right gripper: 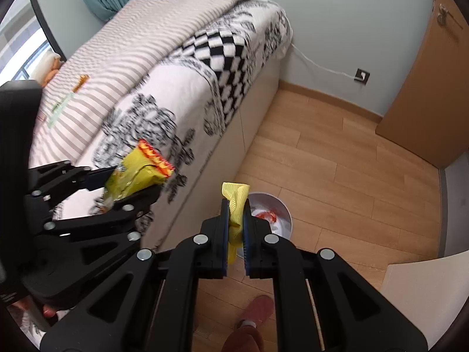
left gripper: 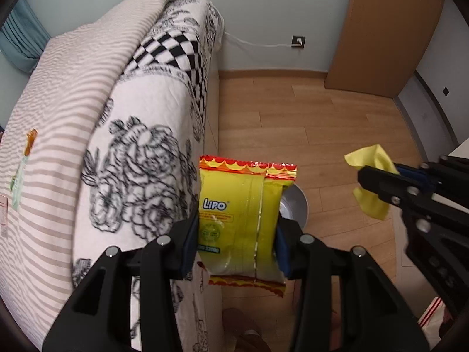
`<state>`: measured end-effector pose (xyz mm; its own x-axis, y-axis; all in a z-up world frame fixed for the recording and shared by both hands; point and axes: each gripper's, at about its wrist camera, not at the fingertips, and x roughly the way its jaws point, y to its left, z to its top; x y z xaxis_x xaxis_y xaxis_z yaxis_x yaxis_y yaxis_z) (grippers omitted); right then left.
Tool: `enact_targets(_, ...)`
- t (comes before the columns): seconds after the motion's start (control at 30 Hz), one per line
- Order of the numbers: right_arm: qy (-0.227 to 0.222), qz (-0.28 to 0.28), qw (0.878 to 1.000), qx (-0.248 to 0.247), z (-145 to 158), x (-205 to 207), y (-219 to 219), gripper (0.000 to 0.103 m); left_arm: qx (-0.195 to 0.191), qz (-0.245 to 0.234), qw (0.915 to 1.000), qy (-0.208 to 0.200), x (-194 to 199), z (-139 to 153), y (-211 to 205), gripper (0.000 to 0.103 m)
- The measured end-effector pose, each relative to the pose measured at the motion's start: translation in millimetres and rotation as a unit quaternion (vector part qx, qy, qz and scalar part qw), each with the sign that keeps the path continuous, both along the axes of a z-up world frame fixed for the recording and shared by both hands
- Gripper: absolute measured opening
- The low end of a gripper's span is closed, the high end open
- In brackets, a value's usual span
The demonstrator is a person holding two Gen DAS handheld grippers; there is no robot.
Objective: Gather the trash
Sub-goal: 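Carry the yellow bow and LIPO bag to the grey bin and open both tools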
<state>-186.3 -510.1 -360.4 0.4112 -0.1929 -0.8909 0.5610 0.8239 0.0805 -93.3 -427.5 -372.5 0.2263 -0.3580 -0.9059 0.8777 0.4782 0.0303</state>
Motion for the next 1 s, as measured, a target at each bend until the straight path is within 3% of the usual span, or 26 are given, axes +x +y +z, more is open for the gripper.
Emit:
enact_targets(0.17,0.028,-0.006,0.999,0.024,-64,5,-18,0.007,0.033,-0.005,0.9994,0.004,-9,-46,-6,0.044)
enact_targets(0.33,0.043,-0.012,0.998,0.051,-108,9,-33,0.008,0.062,-0.006,0.998,0.006,-13,-75,-8,0.044)
enact_targets(0.37,0.042,-0.012,0.998,0.055,-111,11,-35,0.013,0.064,-0.006,0.9979,0.007,-14,-78,-8,0.044)
enact_targets(0.4,0.04,-0.011,0.997,0.059,-113,11,-37,0.023,0.065,-0.007,0.9978,0.007,-15,-79,-7,0.044)
enact_targets(0.5,0.031,-0.01,0.998,0.061,-109,15,-42,0.034,0.066,-0.008,0.9977,0.008,-17,-80,-9,0.044)
enact_targets(0.73,0.024,-0.014,0.999,0.042,-83,9,-51,0.034,0.053,-0.016,0.9983,0.014,-19,-72,-27,0.044)
enact_targets(1.0,0.045,-0.038,0.998,0.008,-56,-35,-65,0.034,0.033,-0.028,0.9986,0.029,-27,-67,-65,0.044)
